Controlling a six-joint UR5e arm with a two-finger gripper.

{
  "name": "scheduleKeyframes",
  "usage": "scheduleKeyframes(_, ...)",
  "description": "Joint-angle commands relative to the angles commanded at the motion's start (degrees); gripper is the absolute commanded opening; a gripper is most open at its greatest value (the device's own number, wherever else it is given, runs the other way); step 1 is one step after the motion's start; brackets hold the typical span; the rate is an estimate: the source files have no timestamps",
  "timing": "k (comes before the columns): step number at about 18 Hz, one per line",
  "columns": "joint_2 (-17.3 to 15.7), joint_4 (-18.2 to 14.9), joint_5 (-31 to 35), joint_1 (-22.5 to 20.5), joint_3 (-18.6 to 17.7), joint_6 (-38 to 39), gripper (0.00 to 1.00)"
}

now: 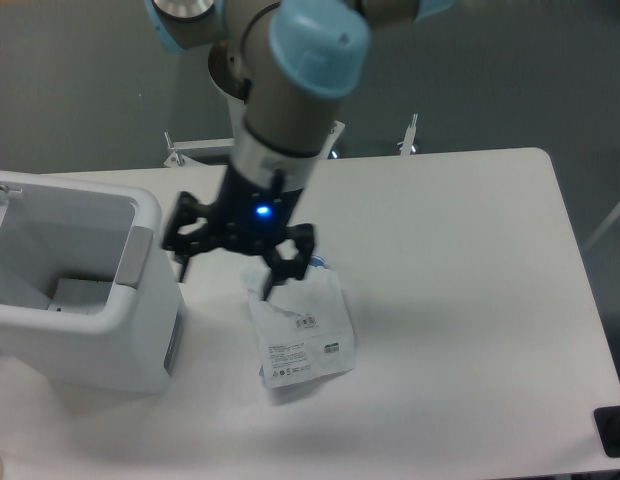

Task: Open the trash can
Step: 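Withdraw the gripper up and away from the opened trash can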

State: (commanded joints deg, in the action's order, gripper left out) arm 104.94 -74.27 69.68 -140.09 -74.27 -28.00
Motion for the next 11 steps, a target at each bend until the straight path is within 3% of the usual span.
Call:
scheduleKeyframes(5,0.62,0.26,13.18,-1.67,-3.16,-12.94,1.00)
scheduleKeyframes(8,3.16,2.45,15.58,-5.27,-4.57,-14.27,1.00)
scheduleKeyframes(11,6.23,2.73,18.29,-5.98,-4.40,-22.32,1.00)
